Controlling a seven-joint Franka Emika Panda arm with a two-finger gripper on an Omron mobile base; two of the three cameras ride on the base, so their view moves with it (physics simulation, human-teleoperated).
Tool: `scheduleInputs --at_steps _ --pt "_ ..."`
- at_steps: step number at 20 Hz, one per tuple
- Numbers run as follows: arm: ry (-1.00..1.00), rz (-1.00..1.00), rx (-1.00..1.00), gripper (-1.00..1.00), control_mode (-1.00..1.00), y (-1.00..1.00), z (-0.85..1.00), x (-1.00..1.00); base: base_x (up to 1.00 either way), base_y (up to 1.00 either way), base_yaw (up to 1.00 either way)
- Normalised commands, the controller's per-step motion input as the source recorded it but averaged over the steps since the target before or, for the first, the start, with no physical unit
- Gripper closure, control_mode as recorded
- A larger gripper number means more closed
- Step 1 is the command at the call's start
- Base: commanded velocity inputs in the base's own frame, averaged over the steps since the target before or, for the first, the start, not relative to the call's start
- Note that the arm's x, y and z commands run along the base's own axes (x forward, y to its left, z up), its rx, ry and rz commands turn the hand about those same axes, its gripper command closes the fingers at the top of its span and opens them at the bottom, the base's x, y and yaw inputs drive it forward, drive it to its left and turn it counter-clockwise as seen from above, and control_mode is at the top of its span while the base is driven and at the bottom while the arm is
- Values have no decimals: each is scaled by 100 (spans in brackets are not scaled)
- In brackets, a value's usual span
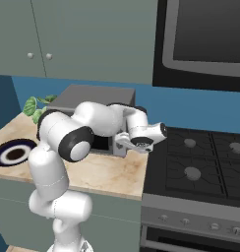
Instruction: Pick up the bagel from the plate, place it on the toaster oven rack, close the door, and set the timer.
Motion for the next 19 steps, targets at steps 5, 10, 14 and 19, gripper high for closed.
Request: scheduleInputs --at_steps 5,10,14,19 --pt "-9 0 6 100 -100 -96 -30 -18 0 0 0" --pt "-9 0 4 100 -100 -86 -35 -26 0 0 0" --pt "-9 0 1 100 -100 -63 -15 -24 0 0 0" --pt "-8 -5 0 100 -100 -16 28 -33 0 0 0"
